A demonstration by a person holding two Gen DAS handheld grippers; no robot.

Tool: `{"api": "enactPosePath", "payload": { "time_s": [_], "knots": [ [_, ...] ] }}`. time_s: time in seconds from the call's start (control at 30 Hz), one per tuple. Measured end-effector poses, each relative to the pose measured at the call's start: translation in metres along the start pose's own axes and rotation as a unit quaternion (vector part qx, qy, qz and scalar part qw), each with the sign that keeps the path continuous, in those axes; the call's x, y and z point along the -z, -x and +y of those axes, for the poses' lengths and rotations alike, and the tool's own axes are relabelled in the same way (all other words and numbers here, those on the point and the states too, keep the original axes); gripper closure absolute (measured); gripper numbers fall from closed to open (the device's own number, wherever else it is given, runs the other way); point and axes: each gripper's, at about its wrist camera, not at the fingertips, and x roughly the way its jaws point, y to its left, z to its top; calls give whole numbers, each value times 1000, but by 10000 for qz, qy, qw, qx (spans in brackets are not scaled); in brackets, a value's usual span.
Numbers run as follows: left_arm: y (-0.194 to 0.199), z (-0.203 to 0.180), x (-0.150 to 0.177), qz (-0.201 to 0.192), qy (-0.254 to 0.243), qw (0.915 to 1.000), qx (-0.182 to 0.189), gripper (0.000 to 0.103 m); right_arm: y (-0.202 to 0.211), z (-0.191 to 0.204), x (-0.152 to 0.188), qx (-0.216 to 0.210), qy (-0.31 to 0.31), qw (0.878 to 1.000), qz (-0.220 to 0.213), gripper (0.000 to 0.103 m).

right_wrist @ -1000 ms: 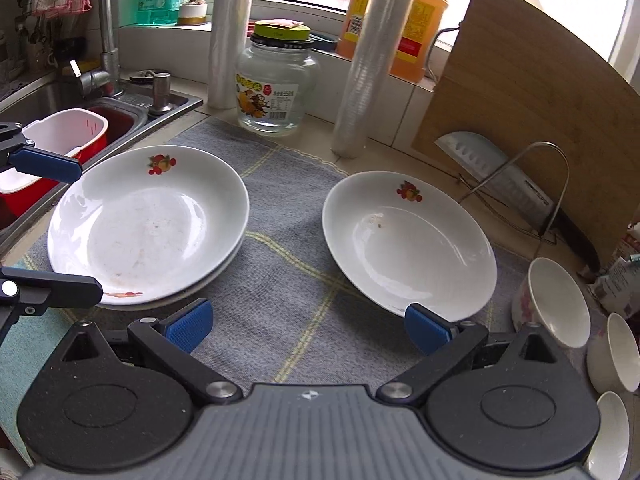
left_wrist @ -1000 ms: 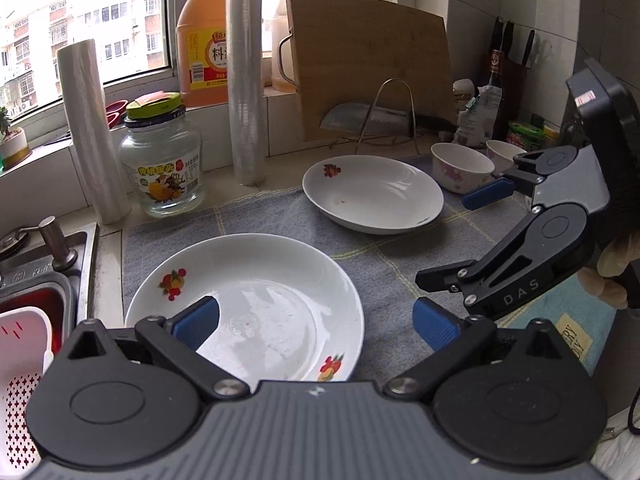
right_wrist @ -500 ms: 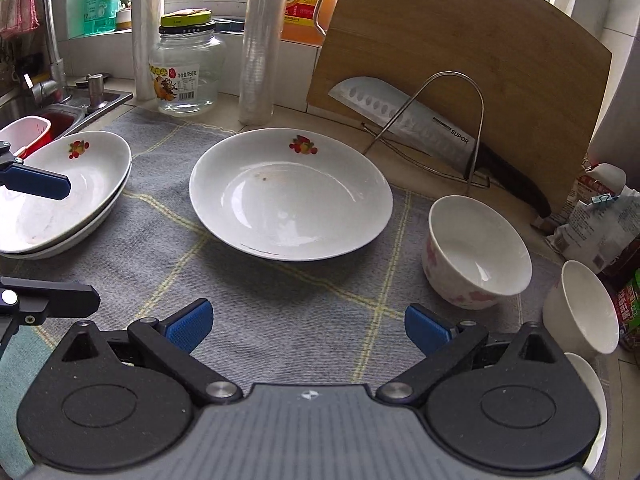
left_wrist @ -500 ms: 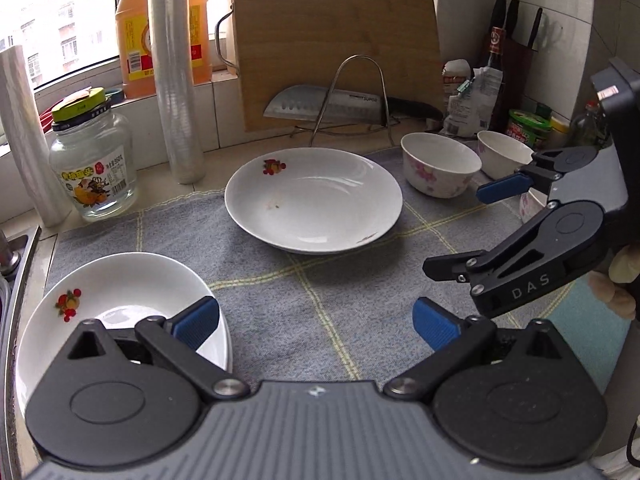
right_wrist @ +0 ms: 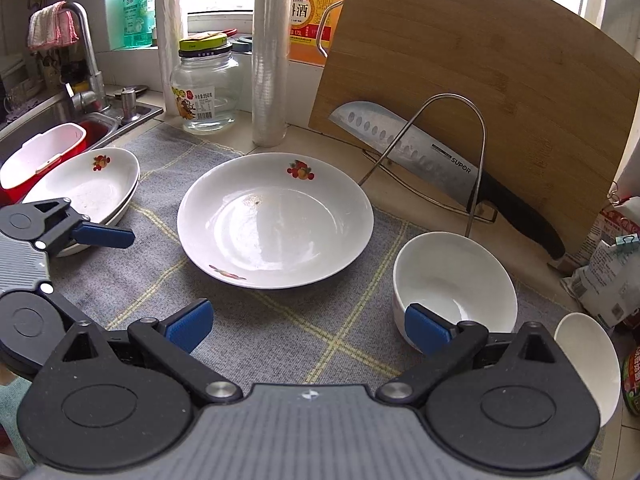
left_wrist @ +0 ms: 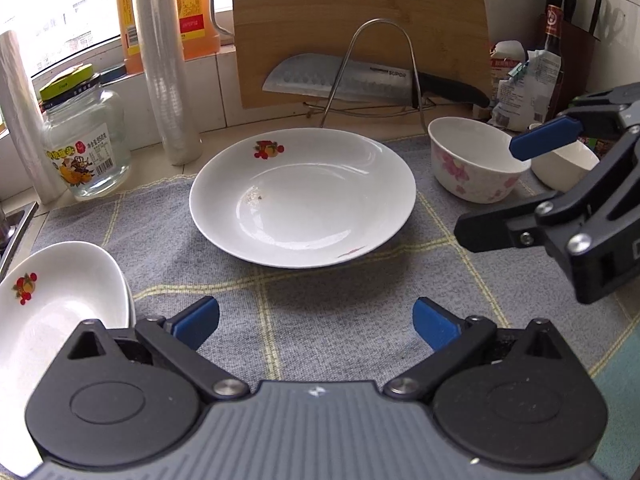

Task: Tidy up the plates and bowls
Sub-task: 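Move both grippers to the flat white fruit-print plate on the towel, then close both grippers on opposite rims of the fruit-print plate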

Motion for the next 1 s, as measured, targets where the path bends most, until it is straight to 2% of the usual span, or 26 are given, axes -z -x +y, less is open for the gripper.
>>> {"api": "enactPosePath", "payload": {
  "time_s": [0.2, 0.5, 0.73, 1.0],
  "knots": [
    [-25, 5, 0, 97, 263, 9996, 2, 1, -5, -2, -8, 35, 23, 10000, 30, 0],
    [-40, 8, -11, -11, 268, 9995, -139, 0, -23, -5, -24, -101, 79, 9997, 195, 0],
    [-45, 14, -14, -153, 215, 9996, -59, 0, -54, -16, -56, -330, 95, 9989, 329, 0],
    [-46, 16, -13, -296, 249, 9992, -98, 0, -96, -29, -91, -665, 246, 9950, 698, 0]
  ]
}}
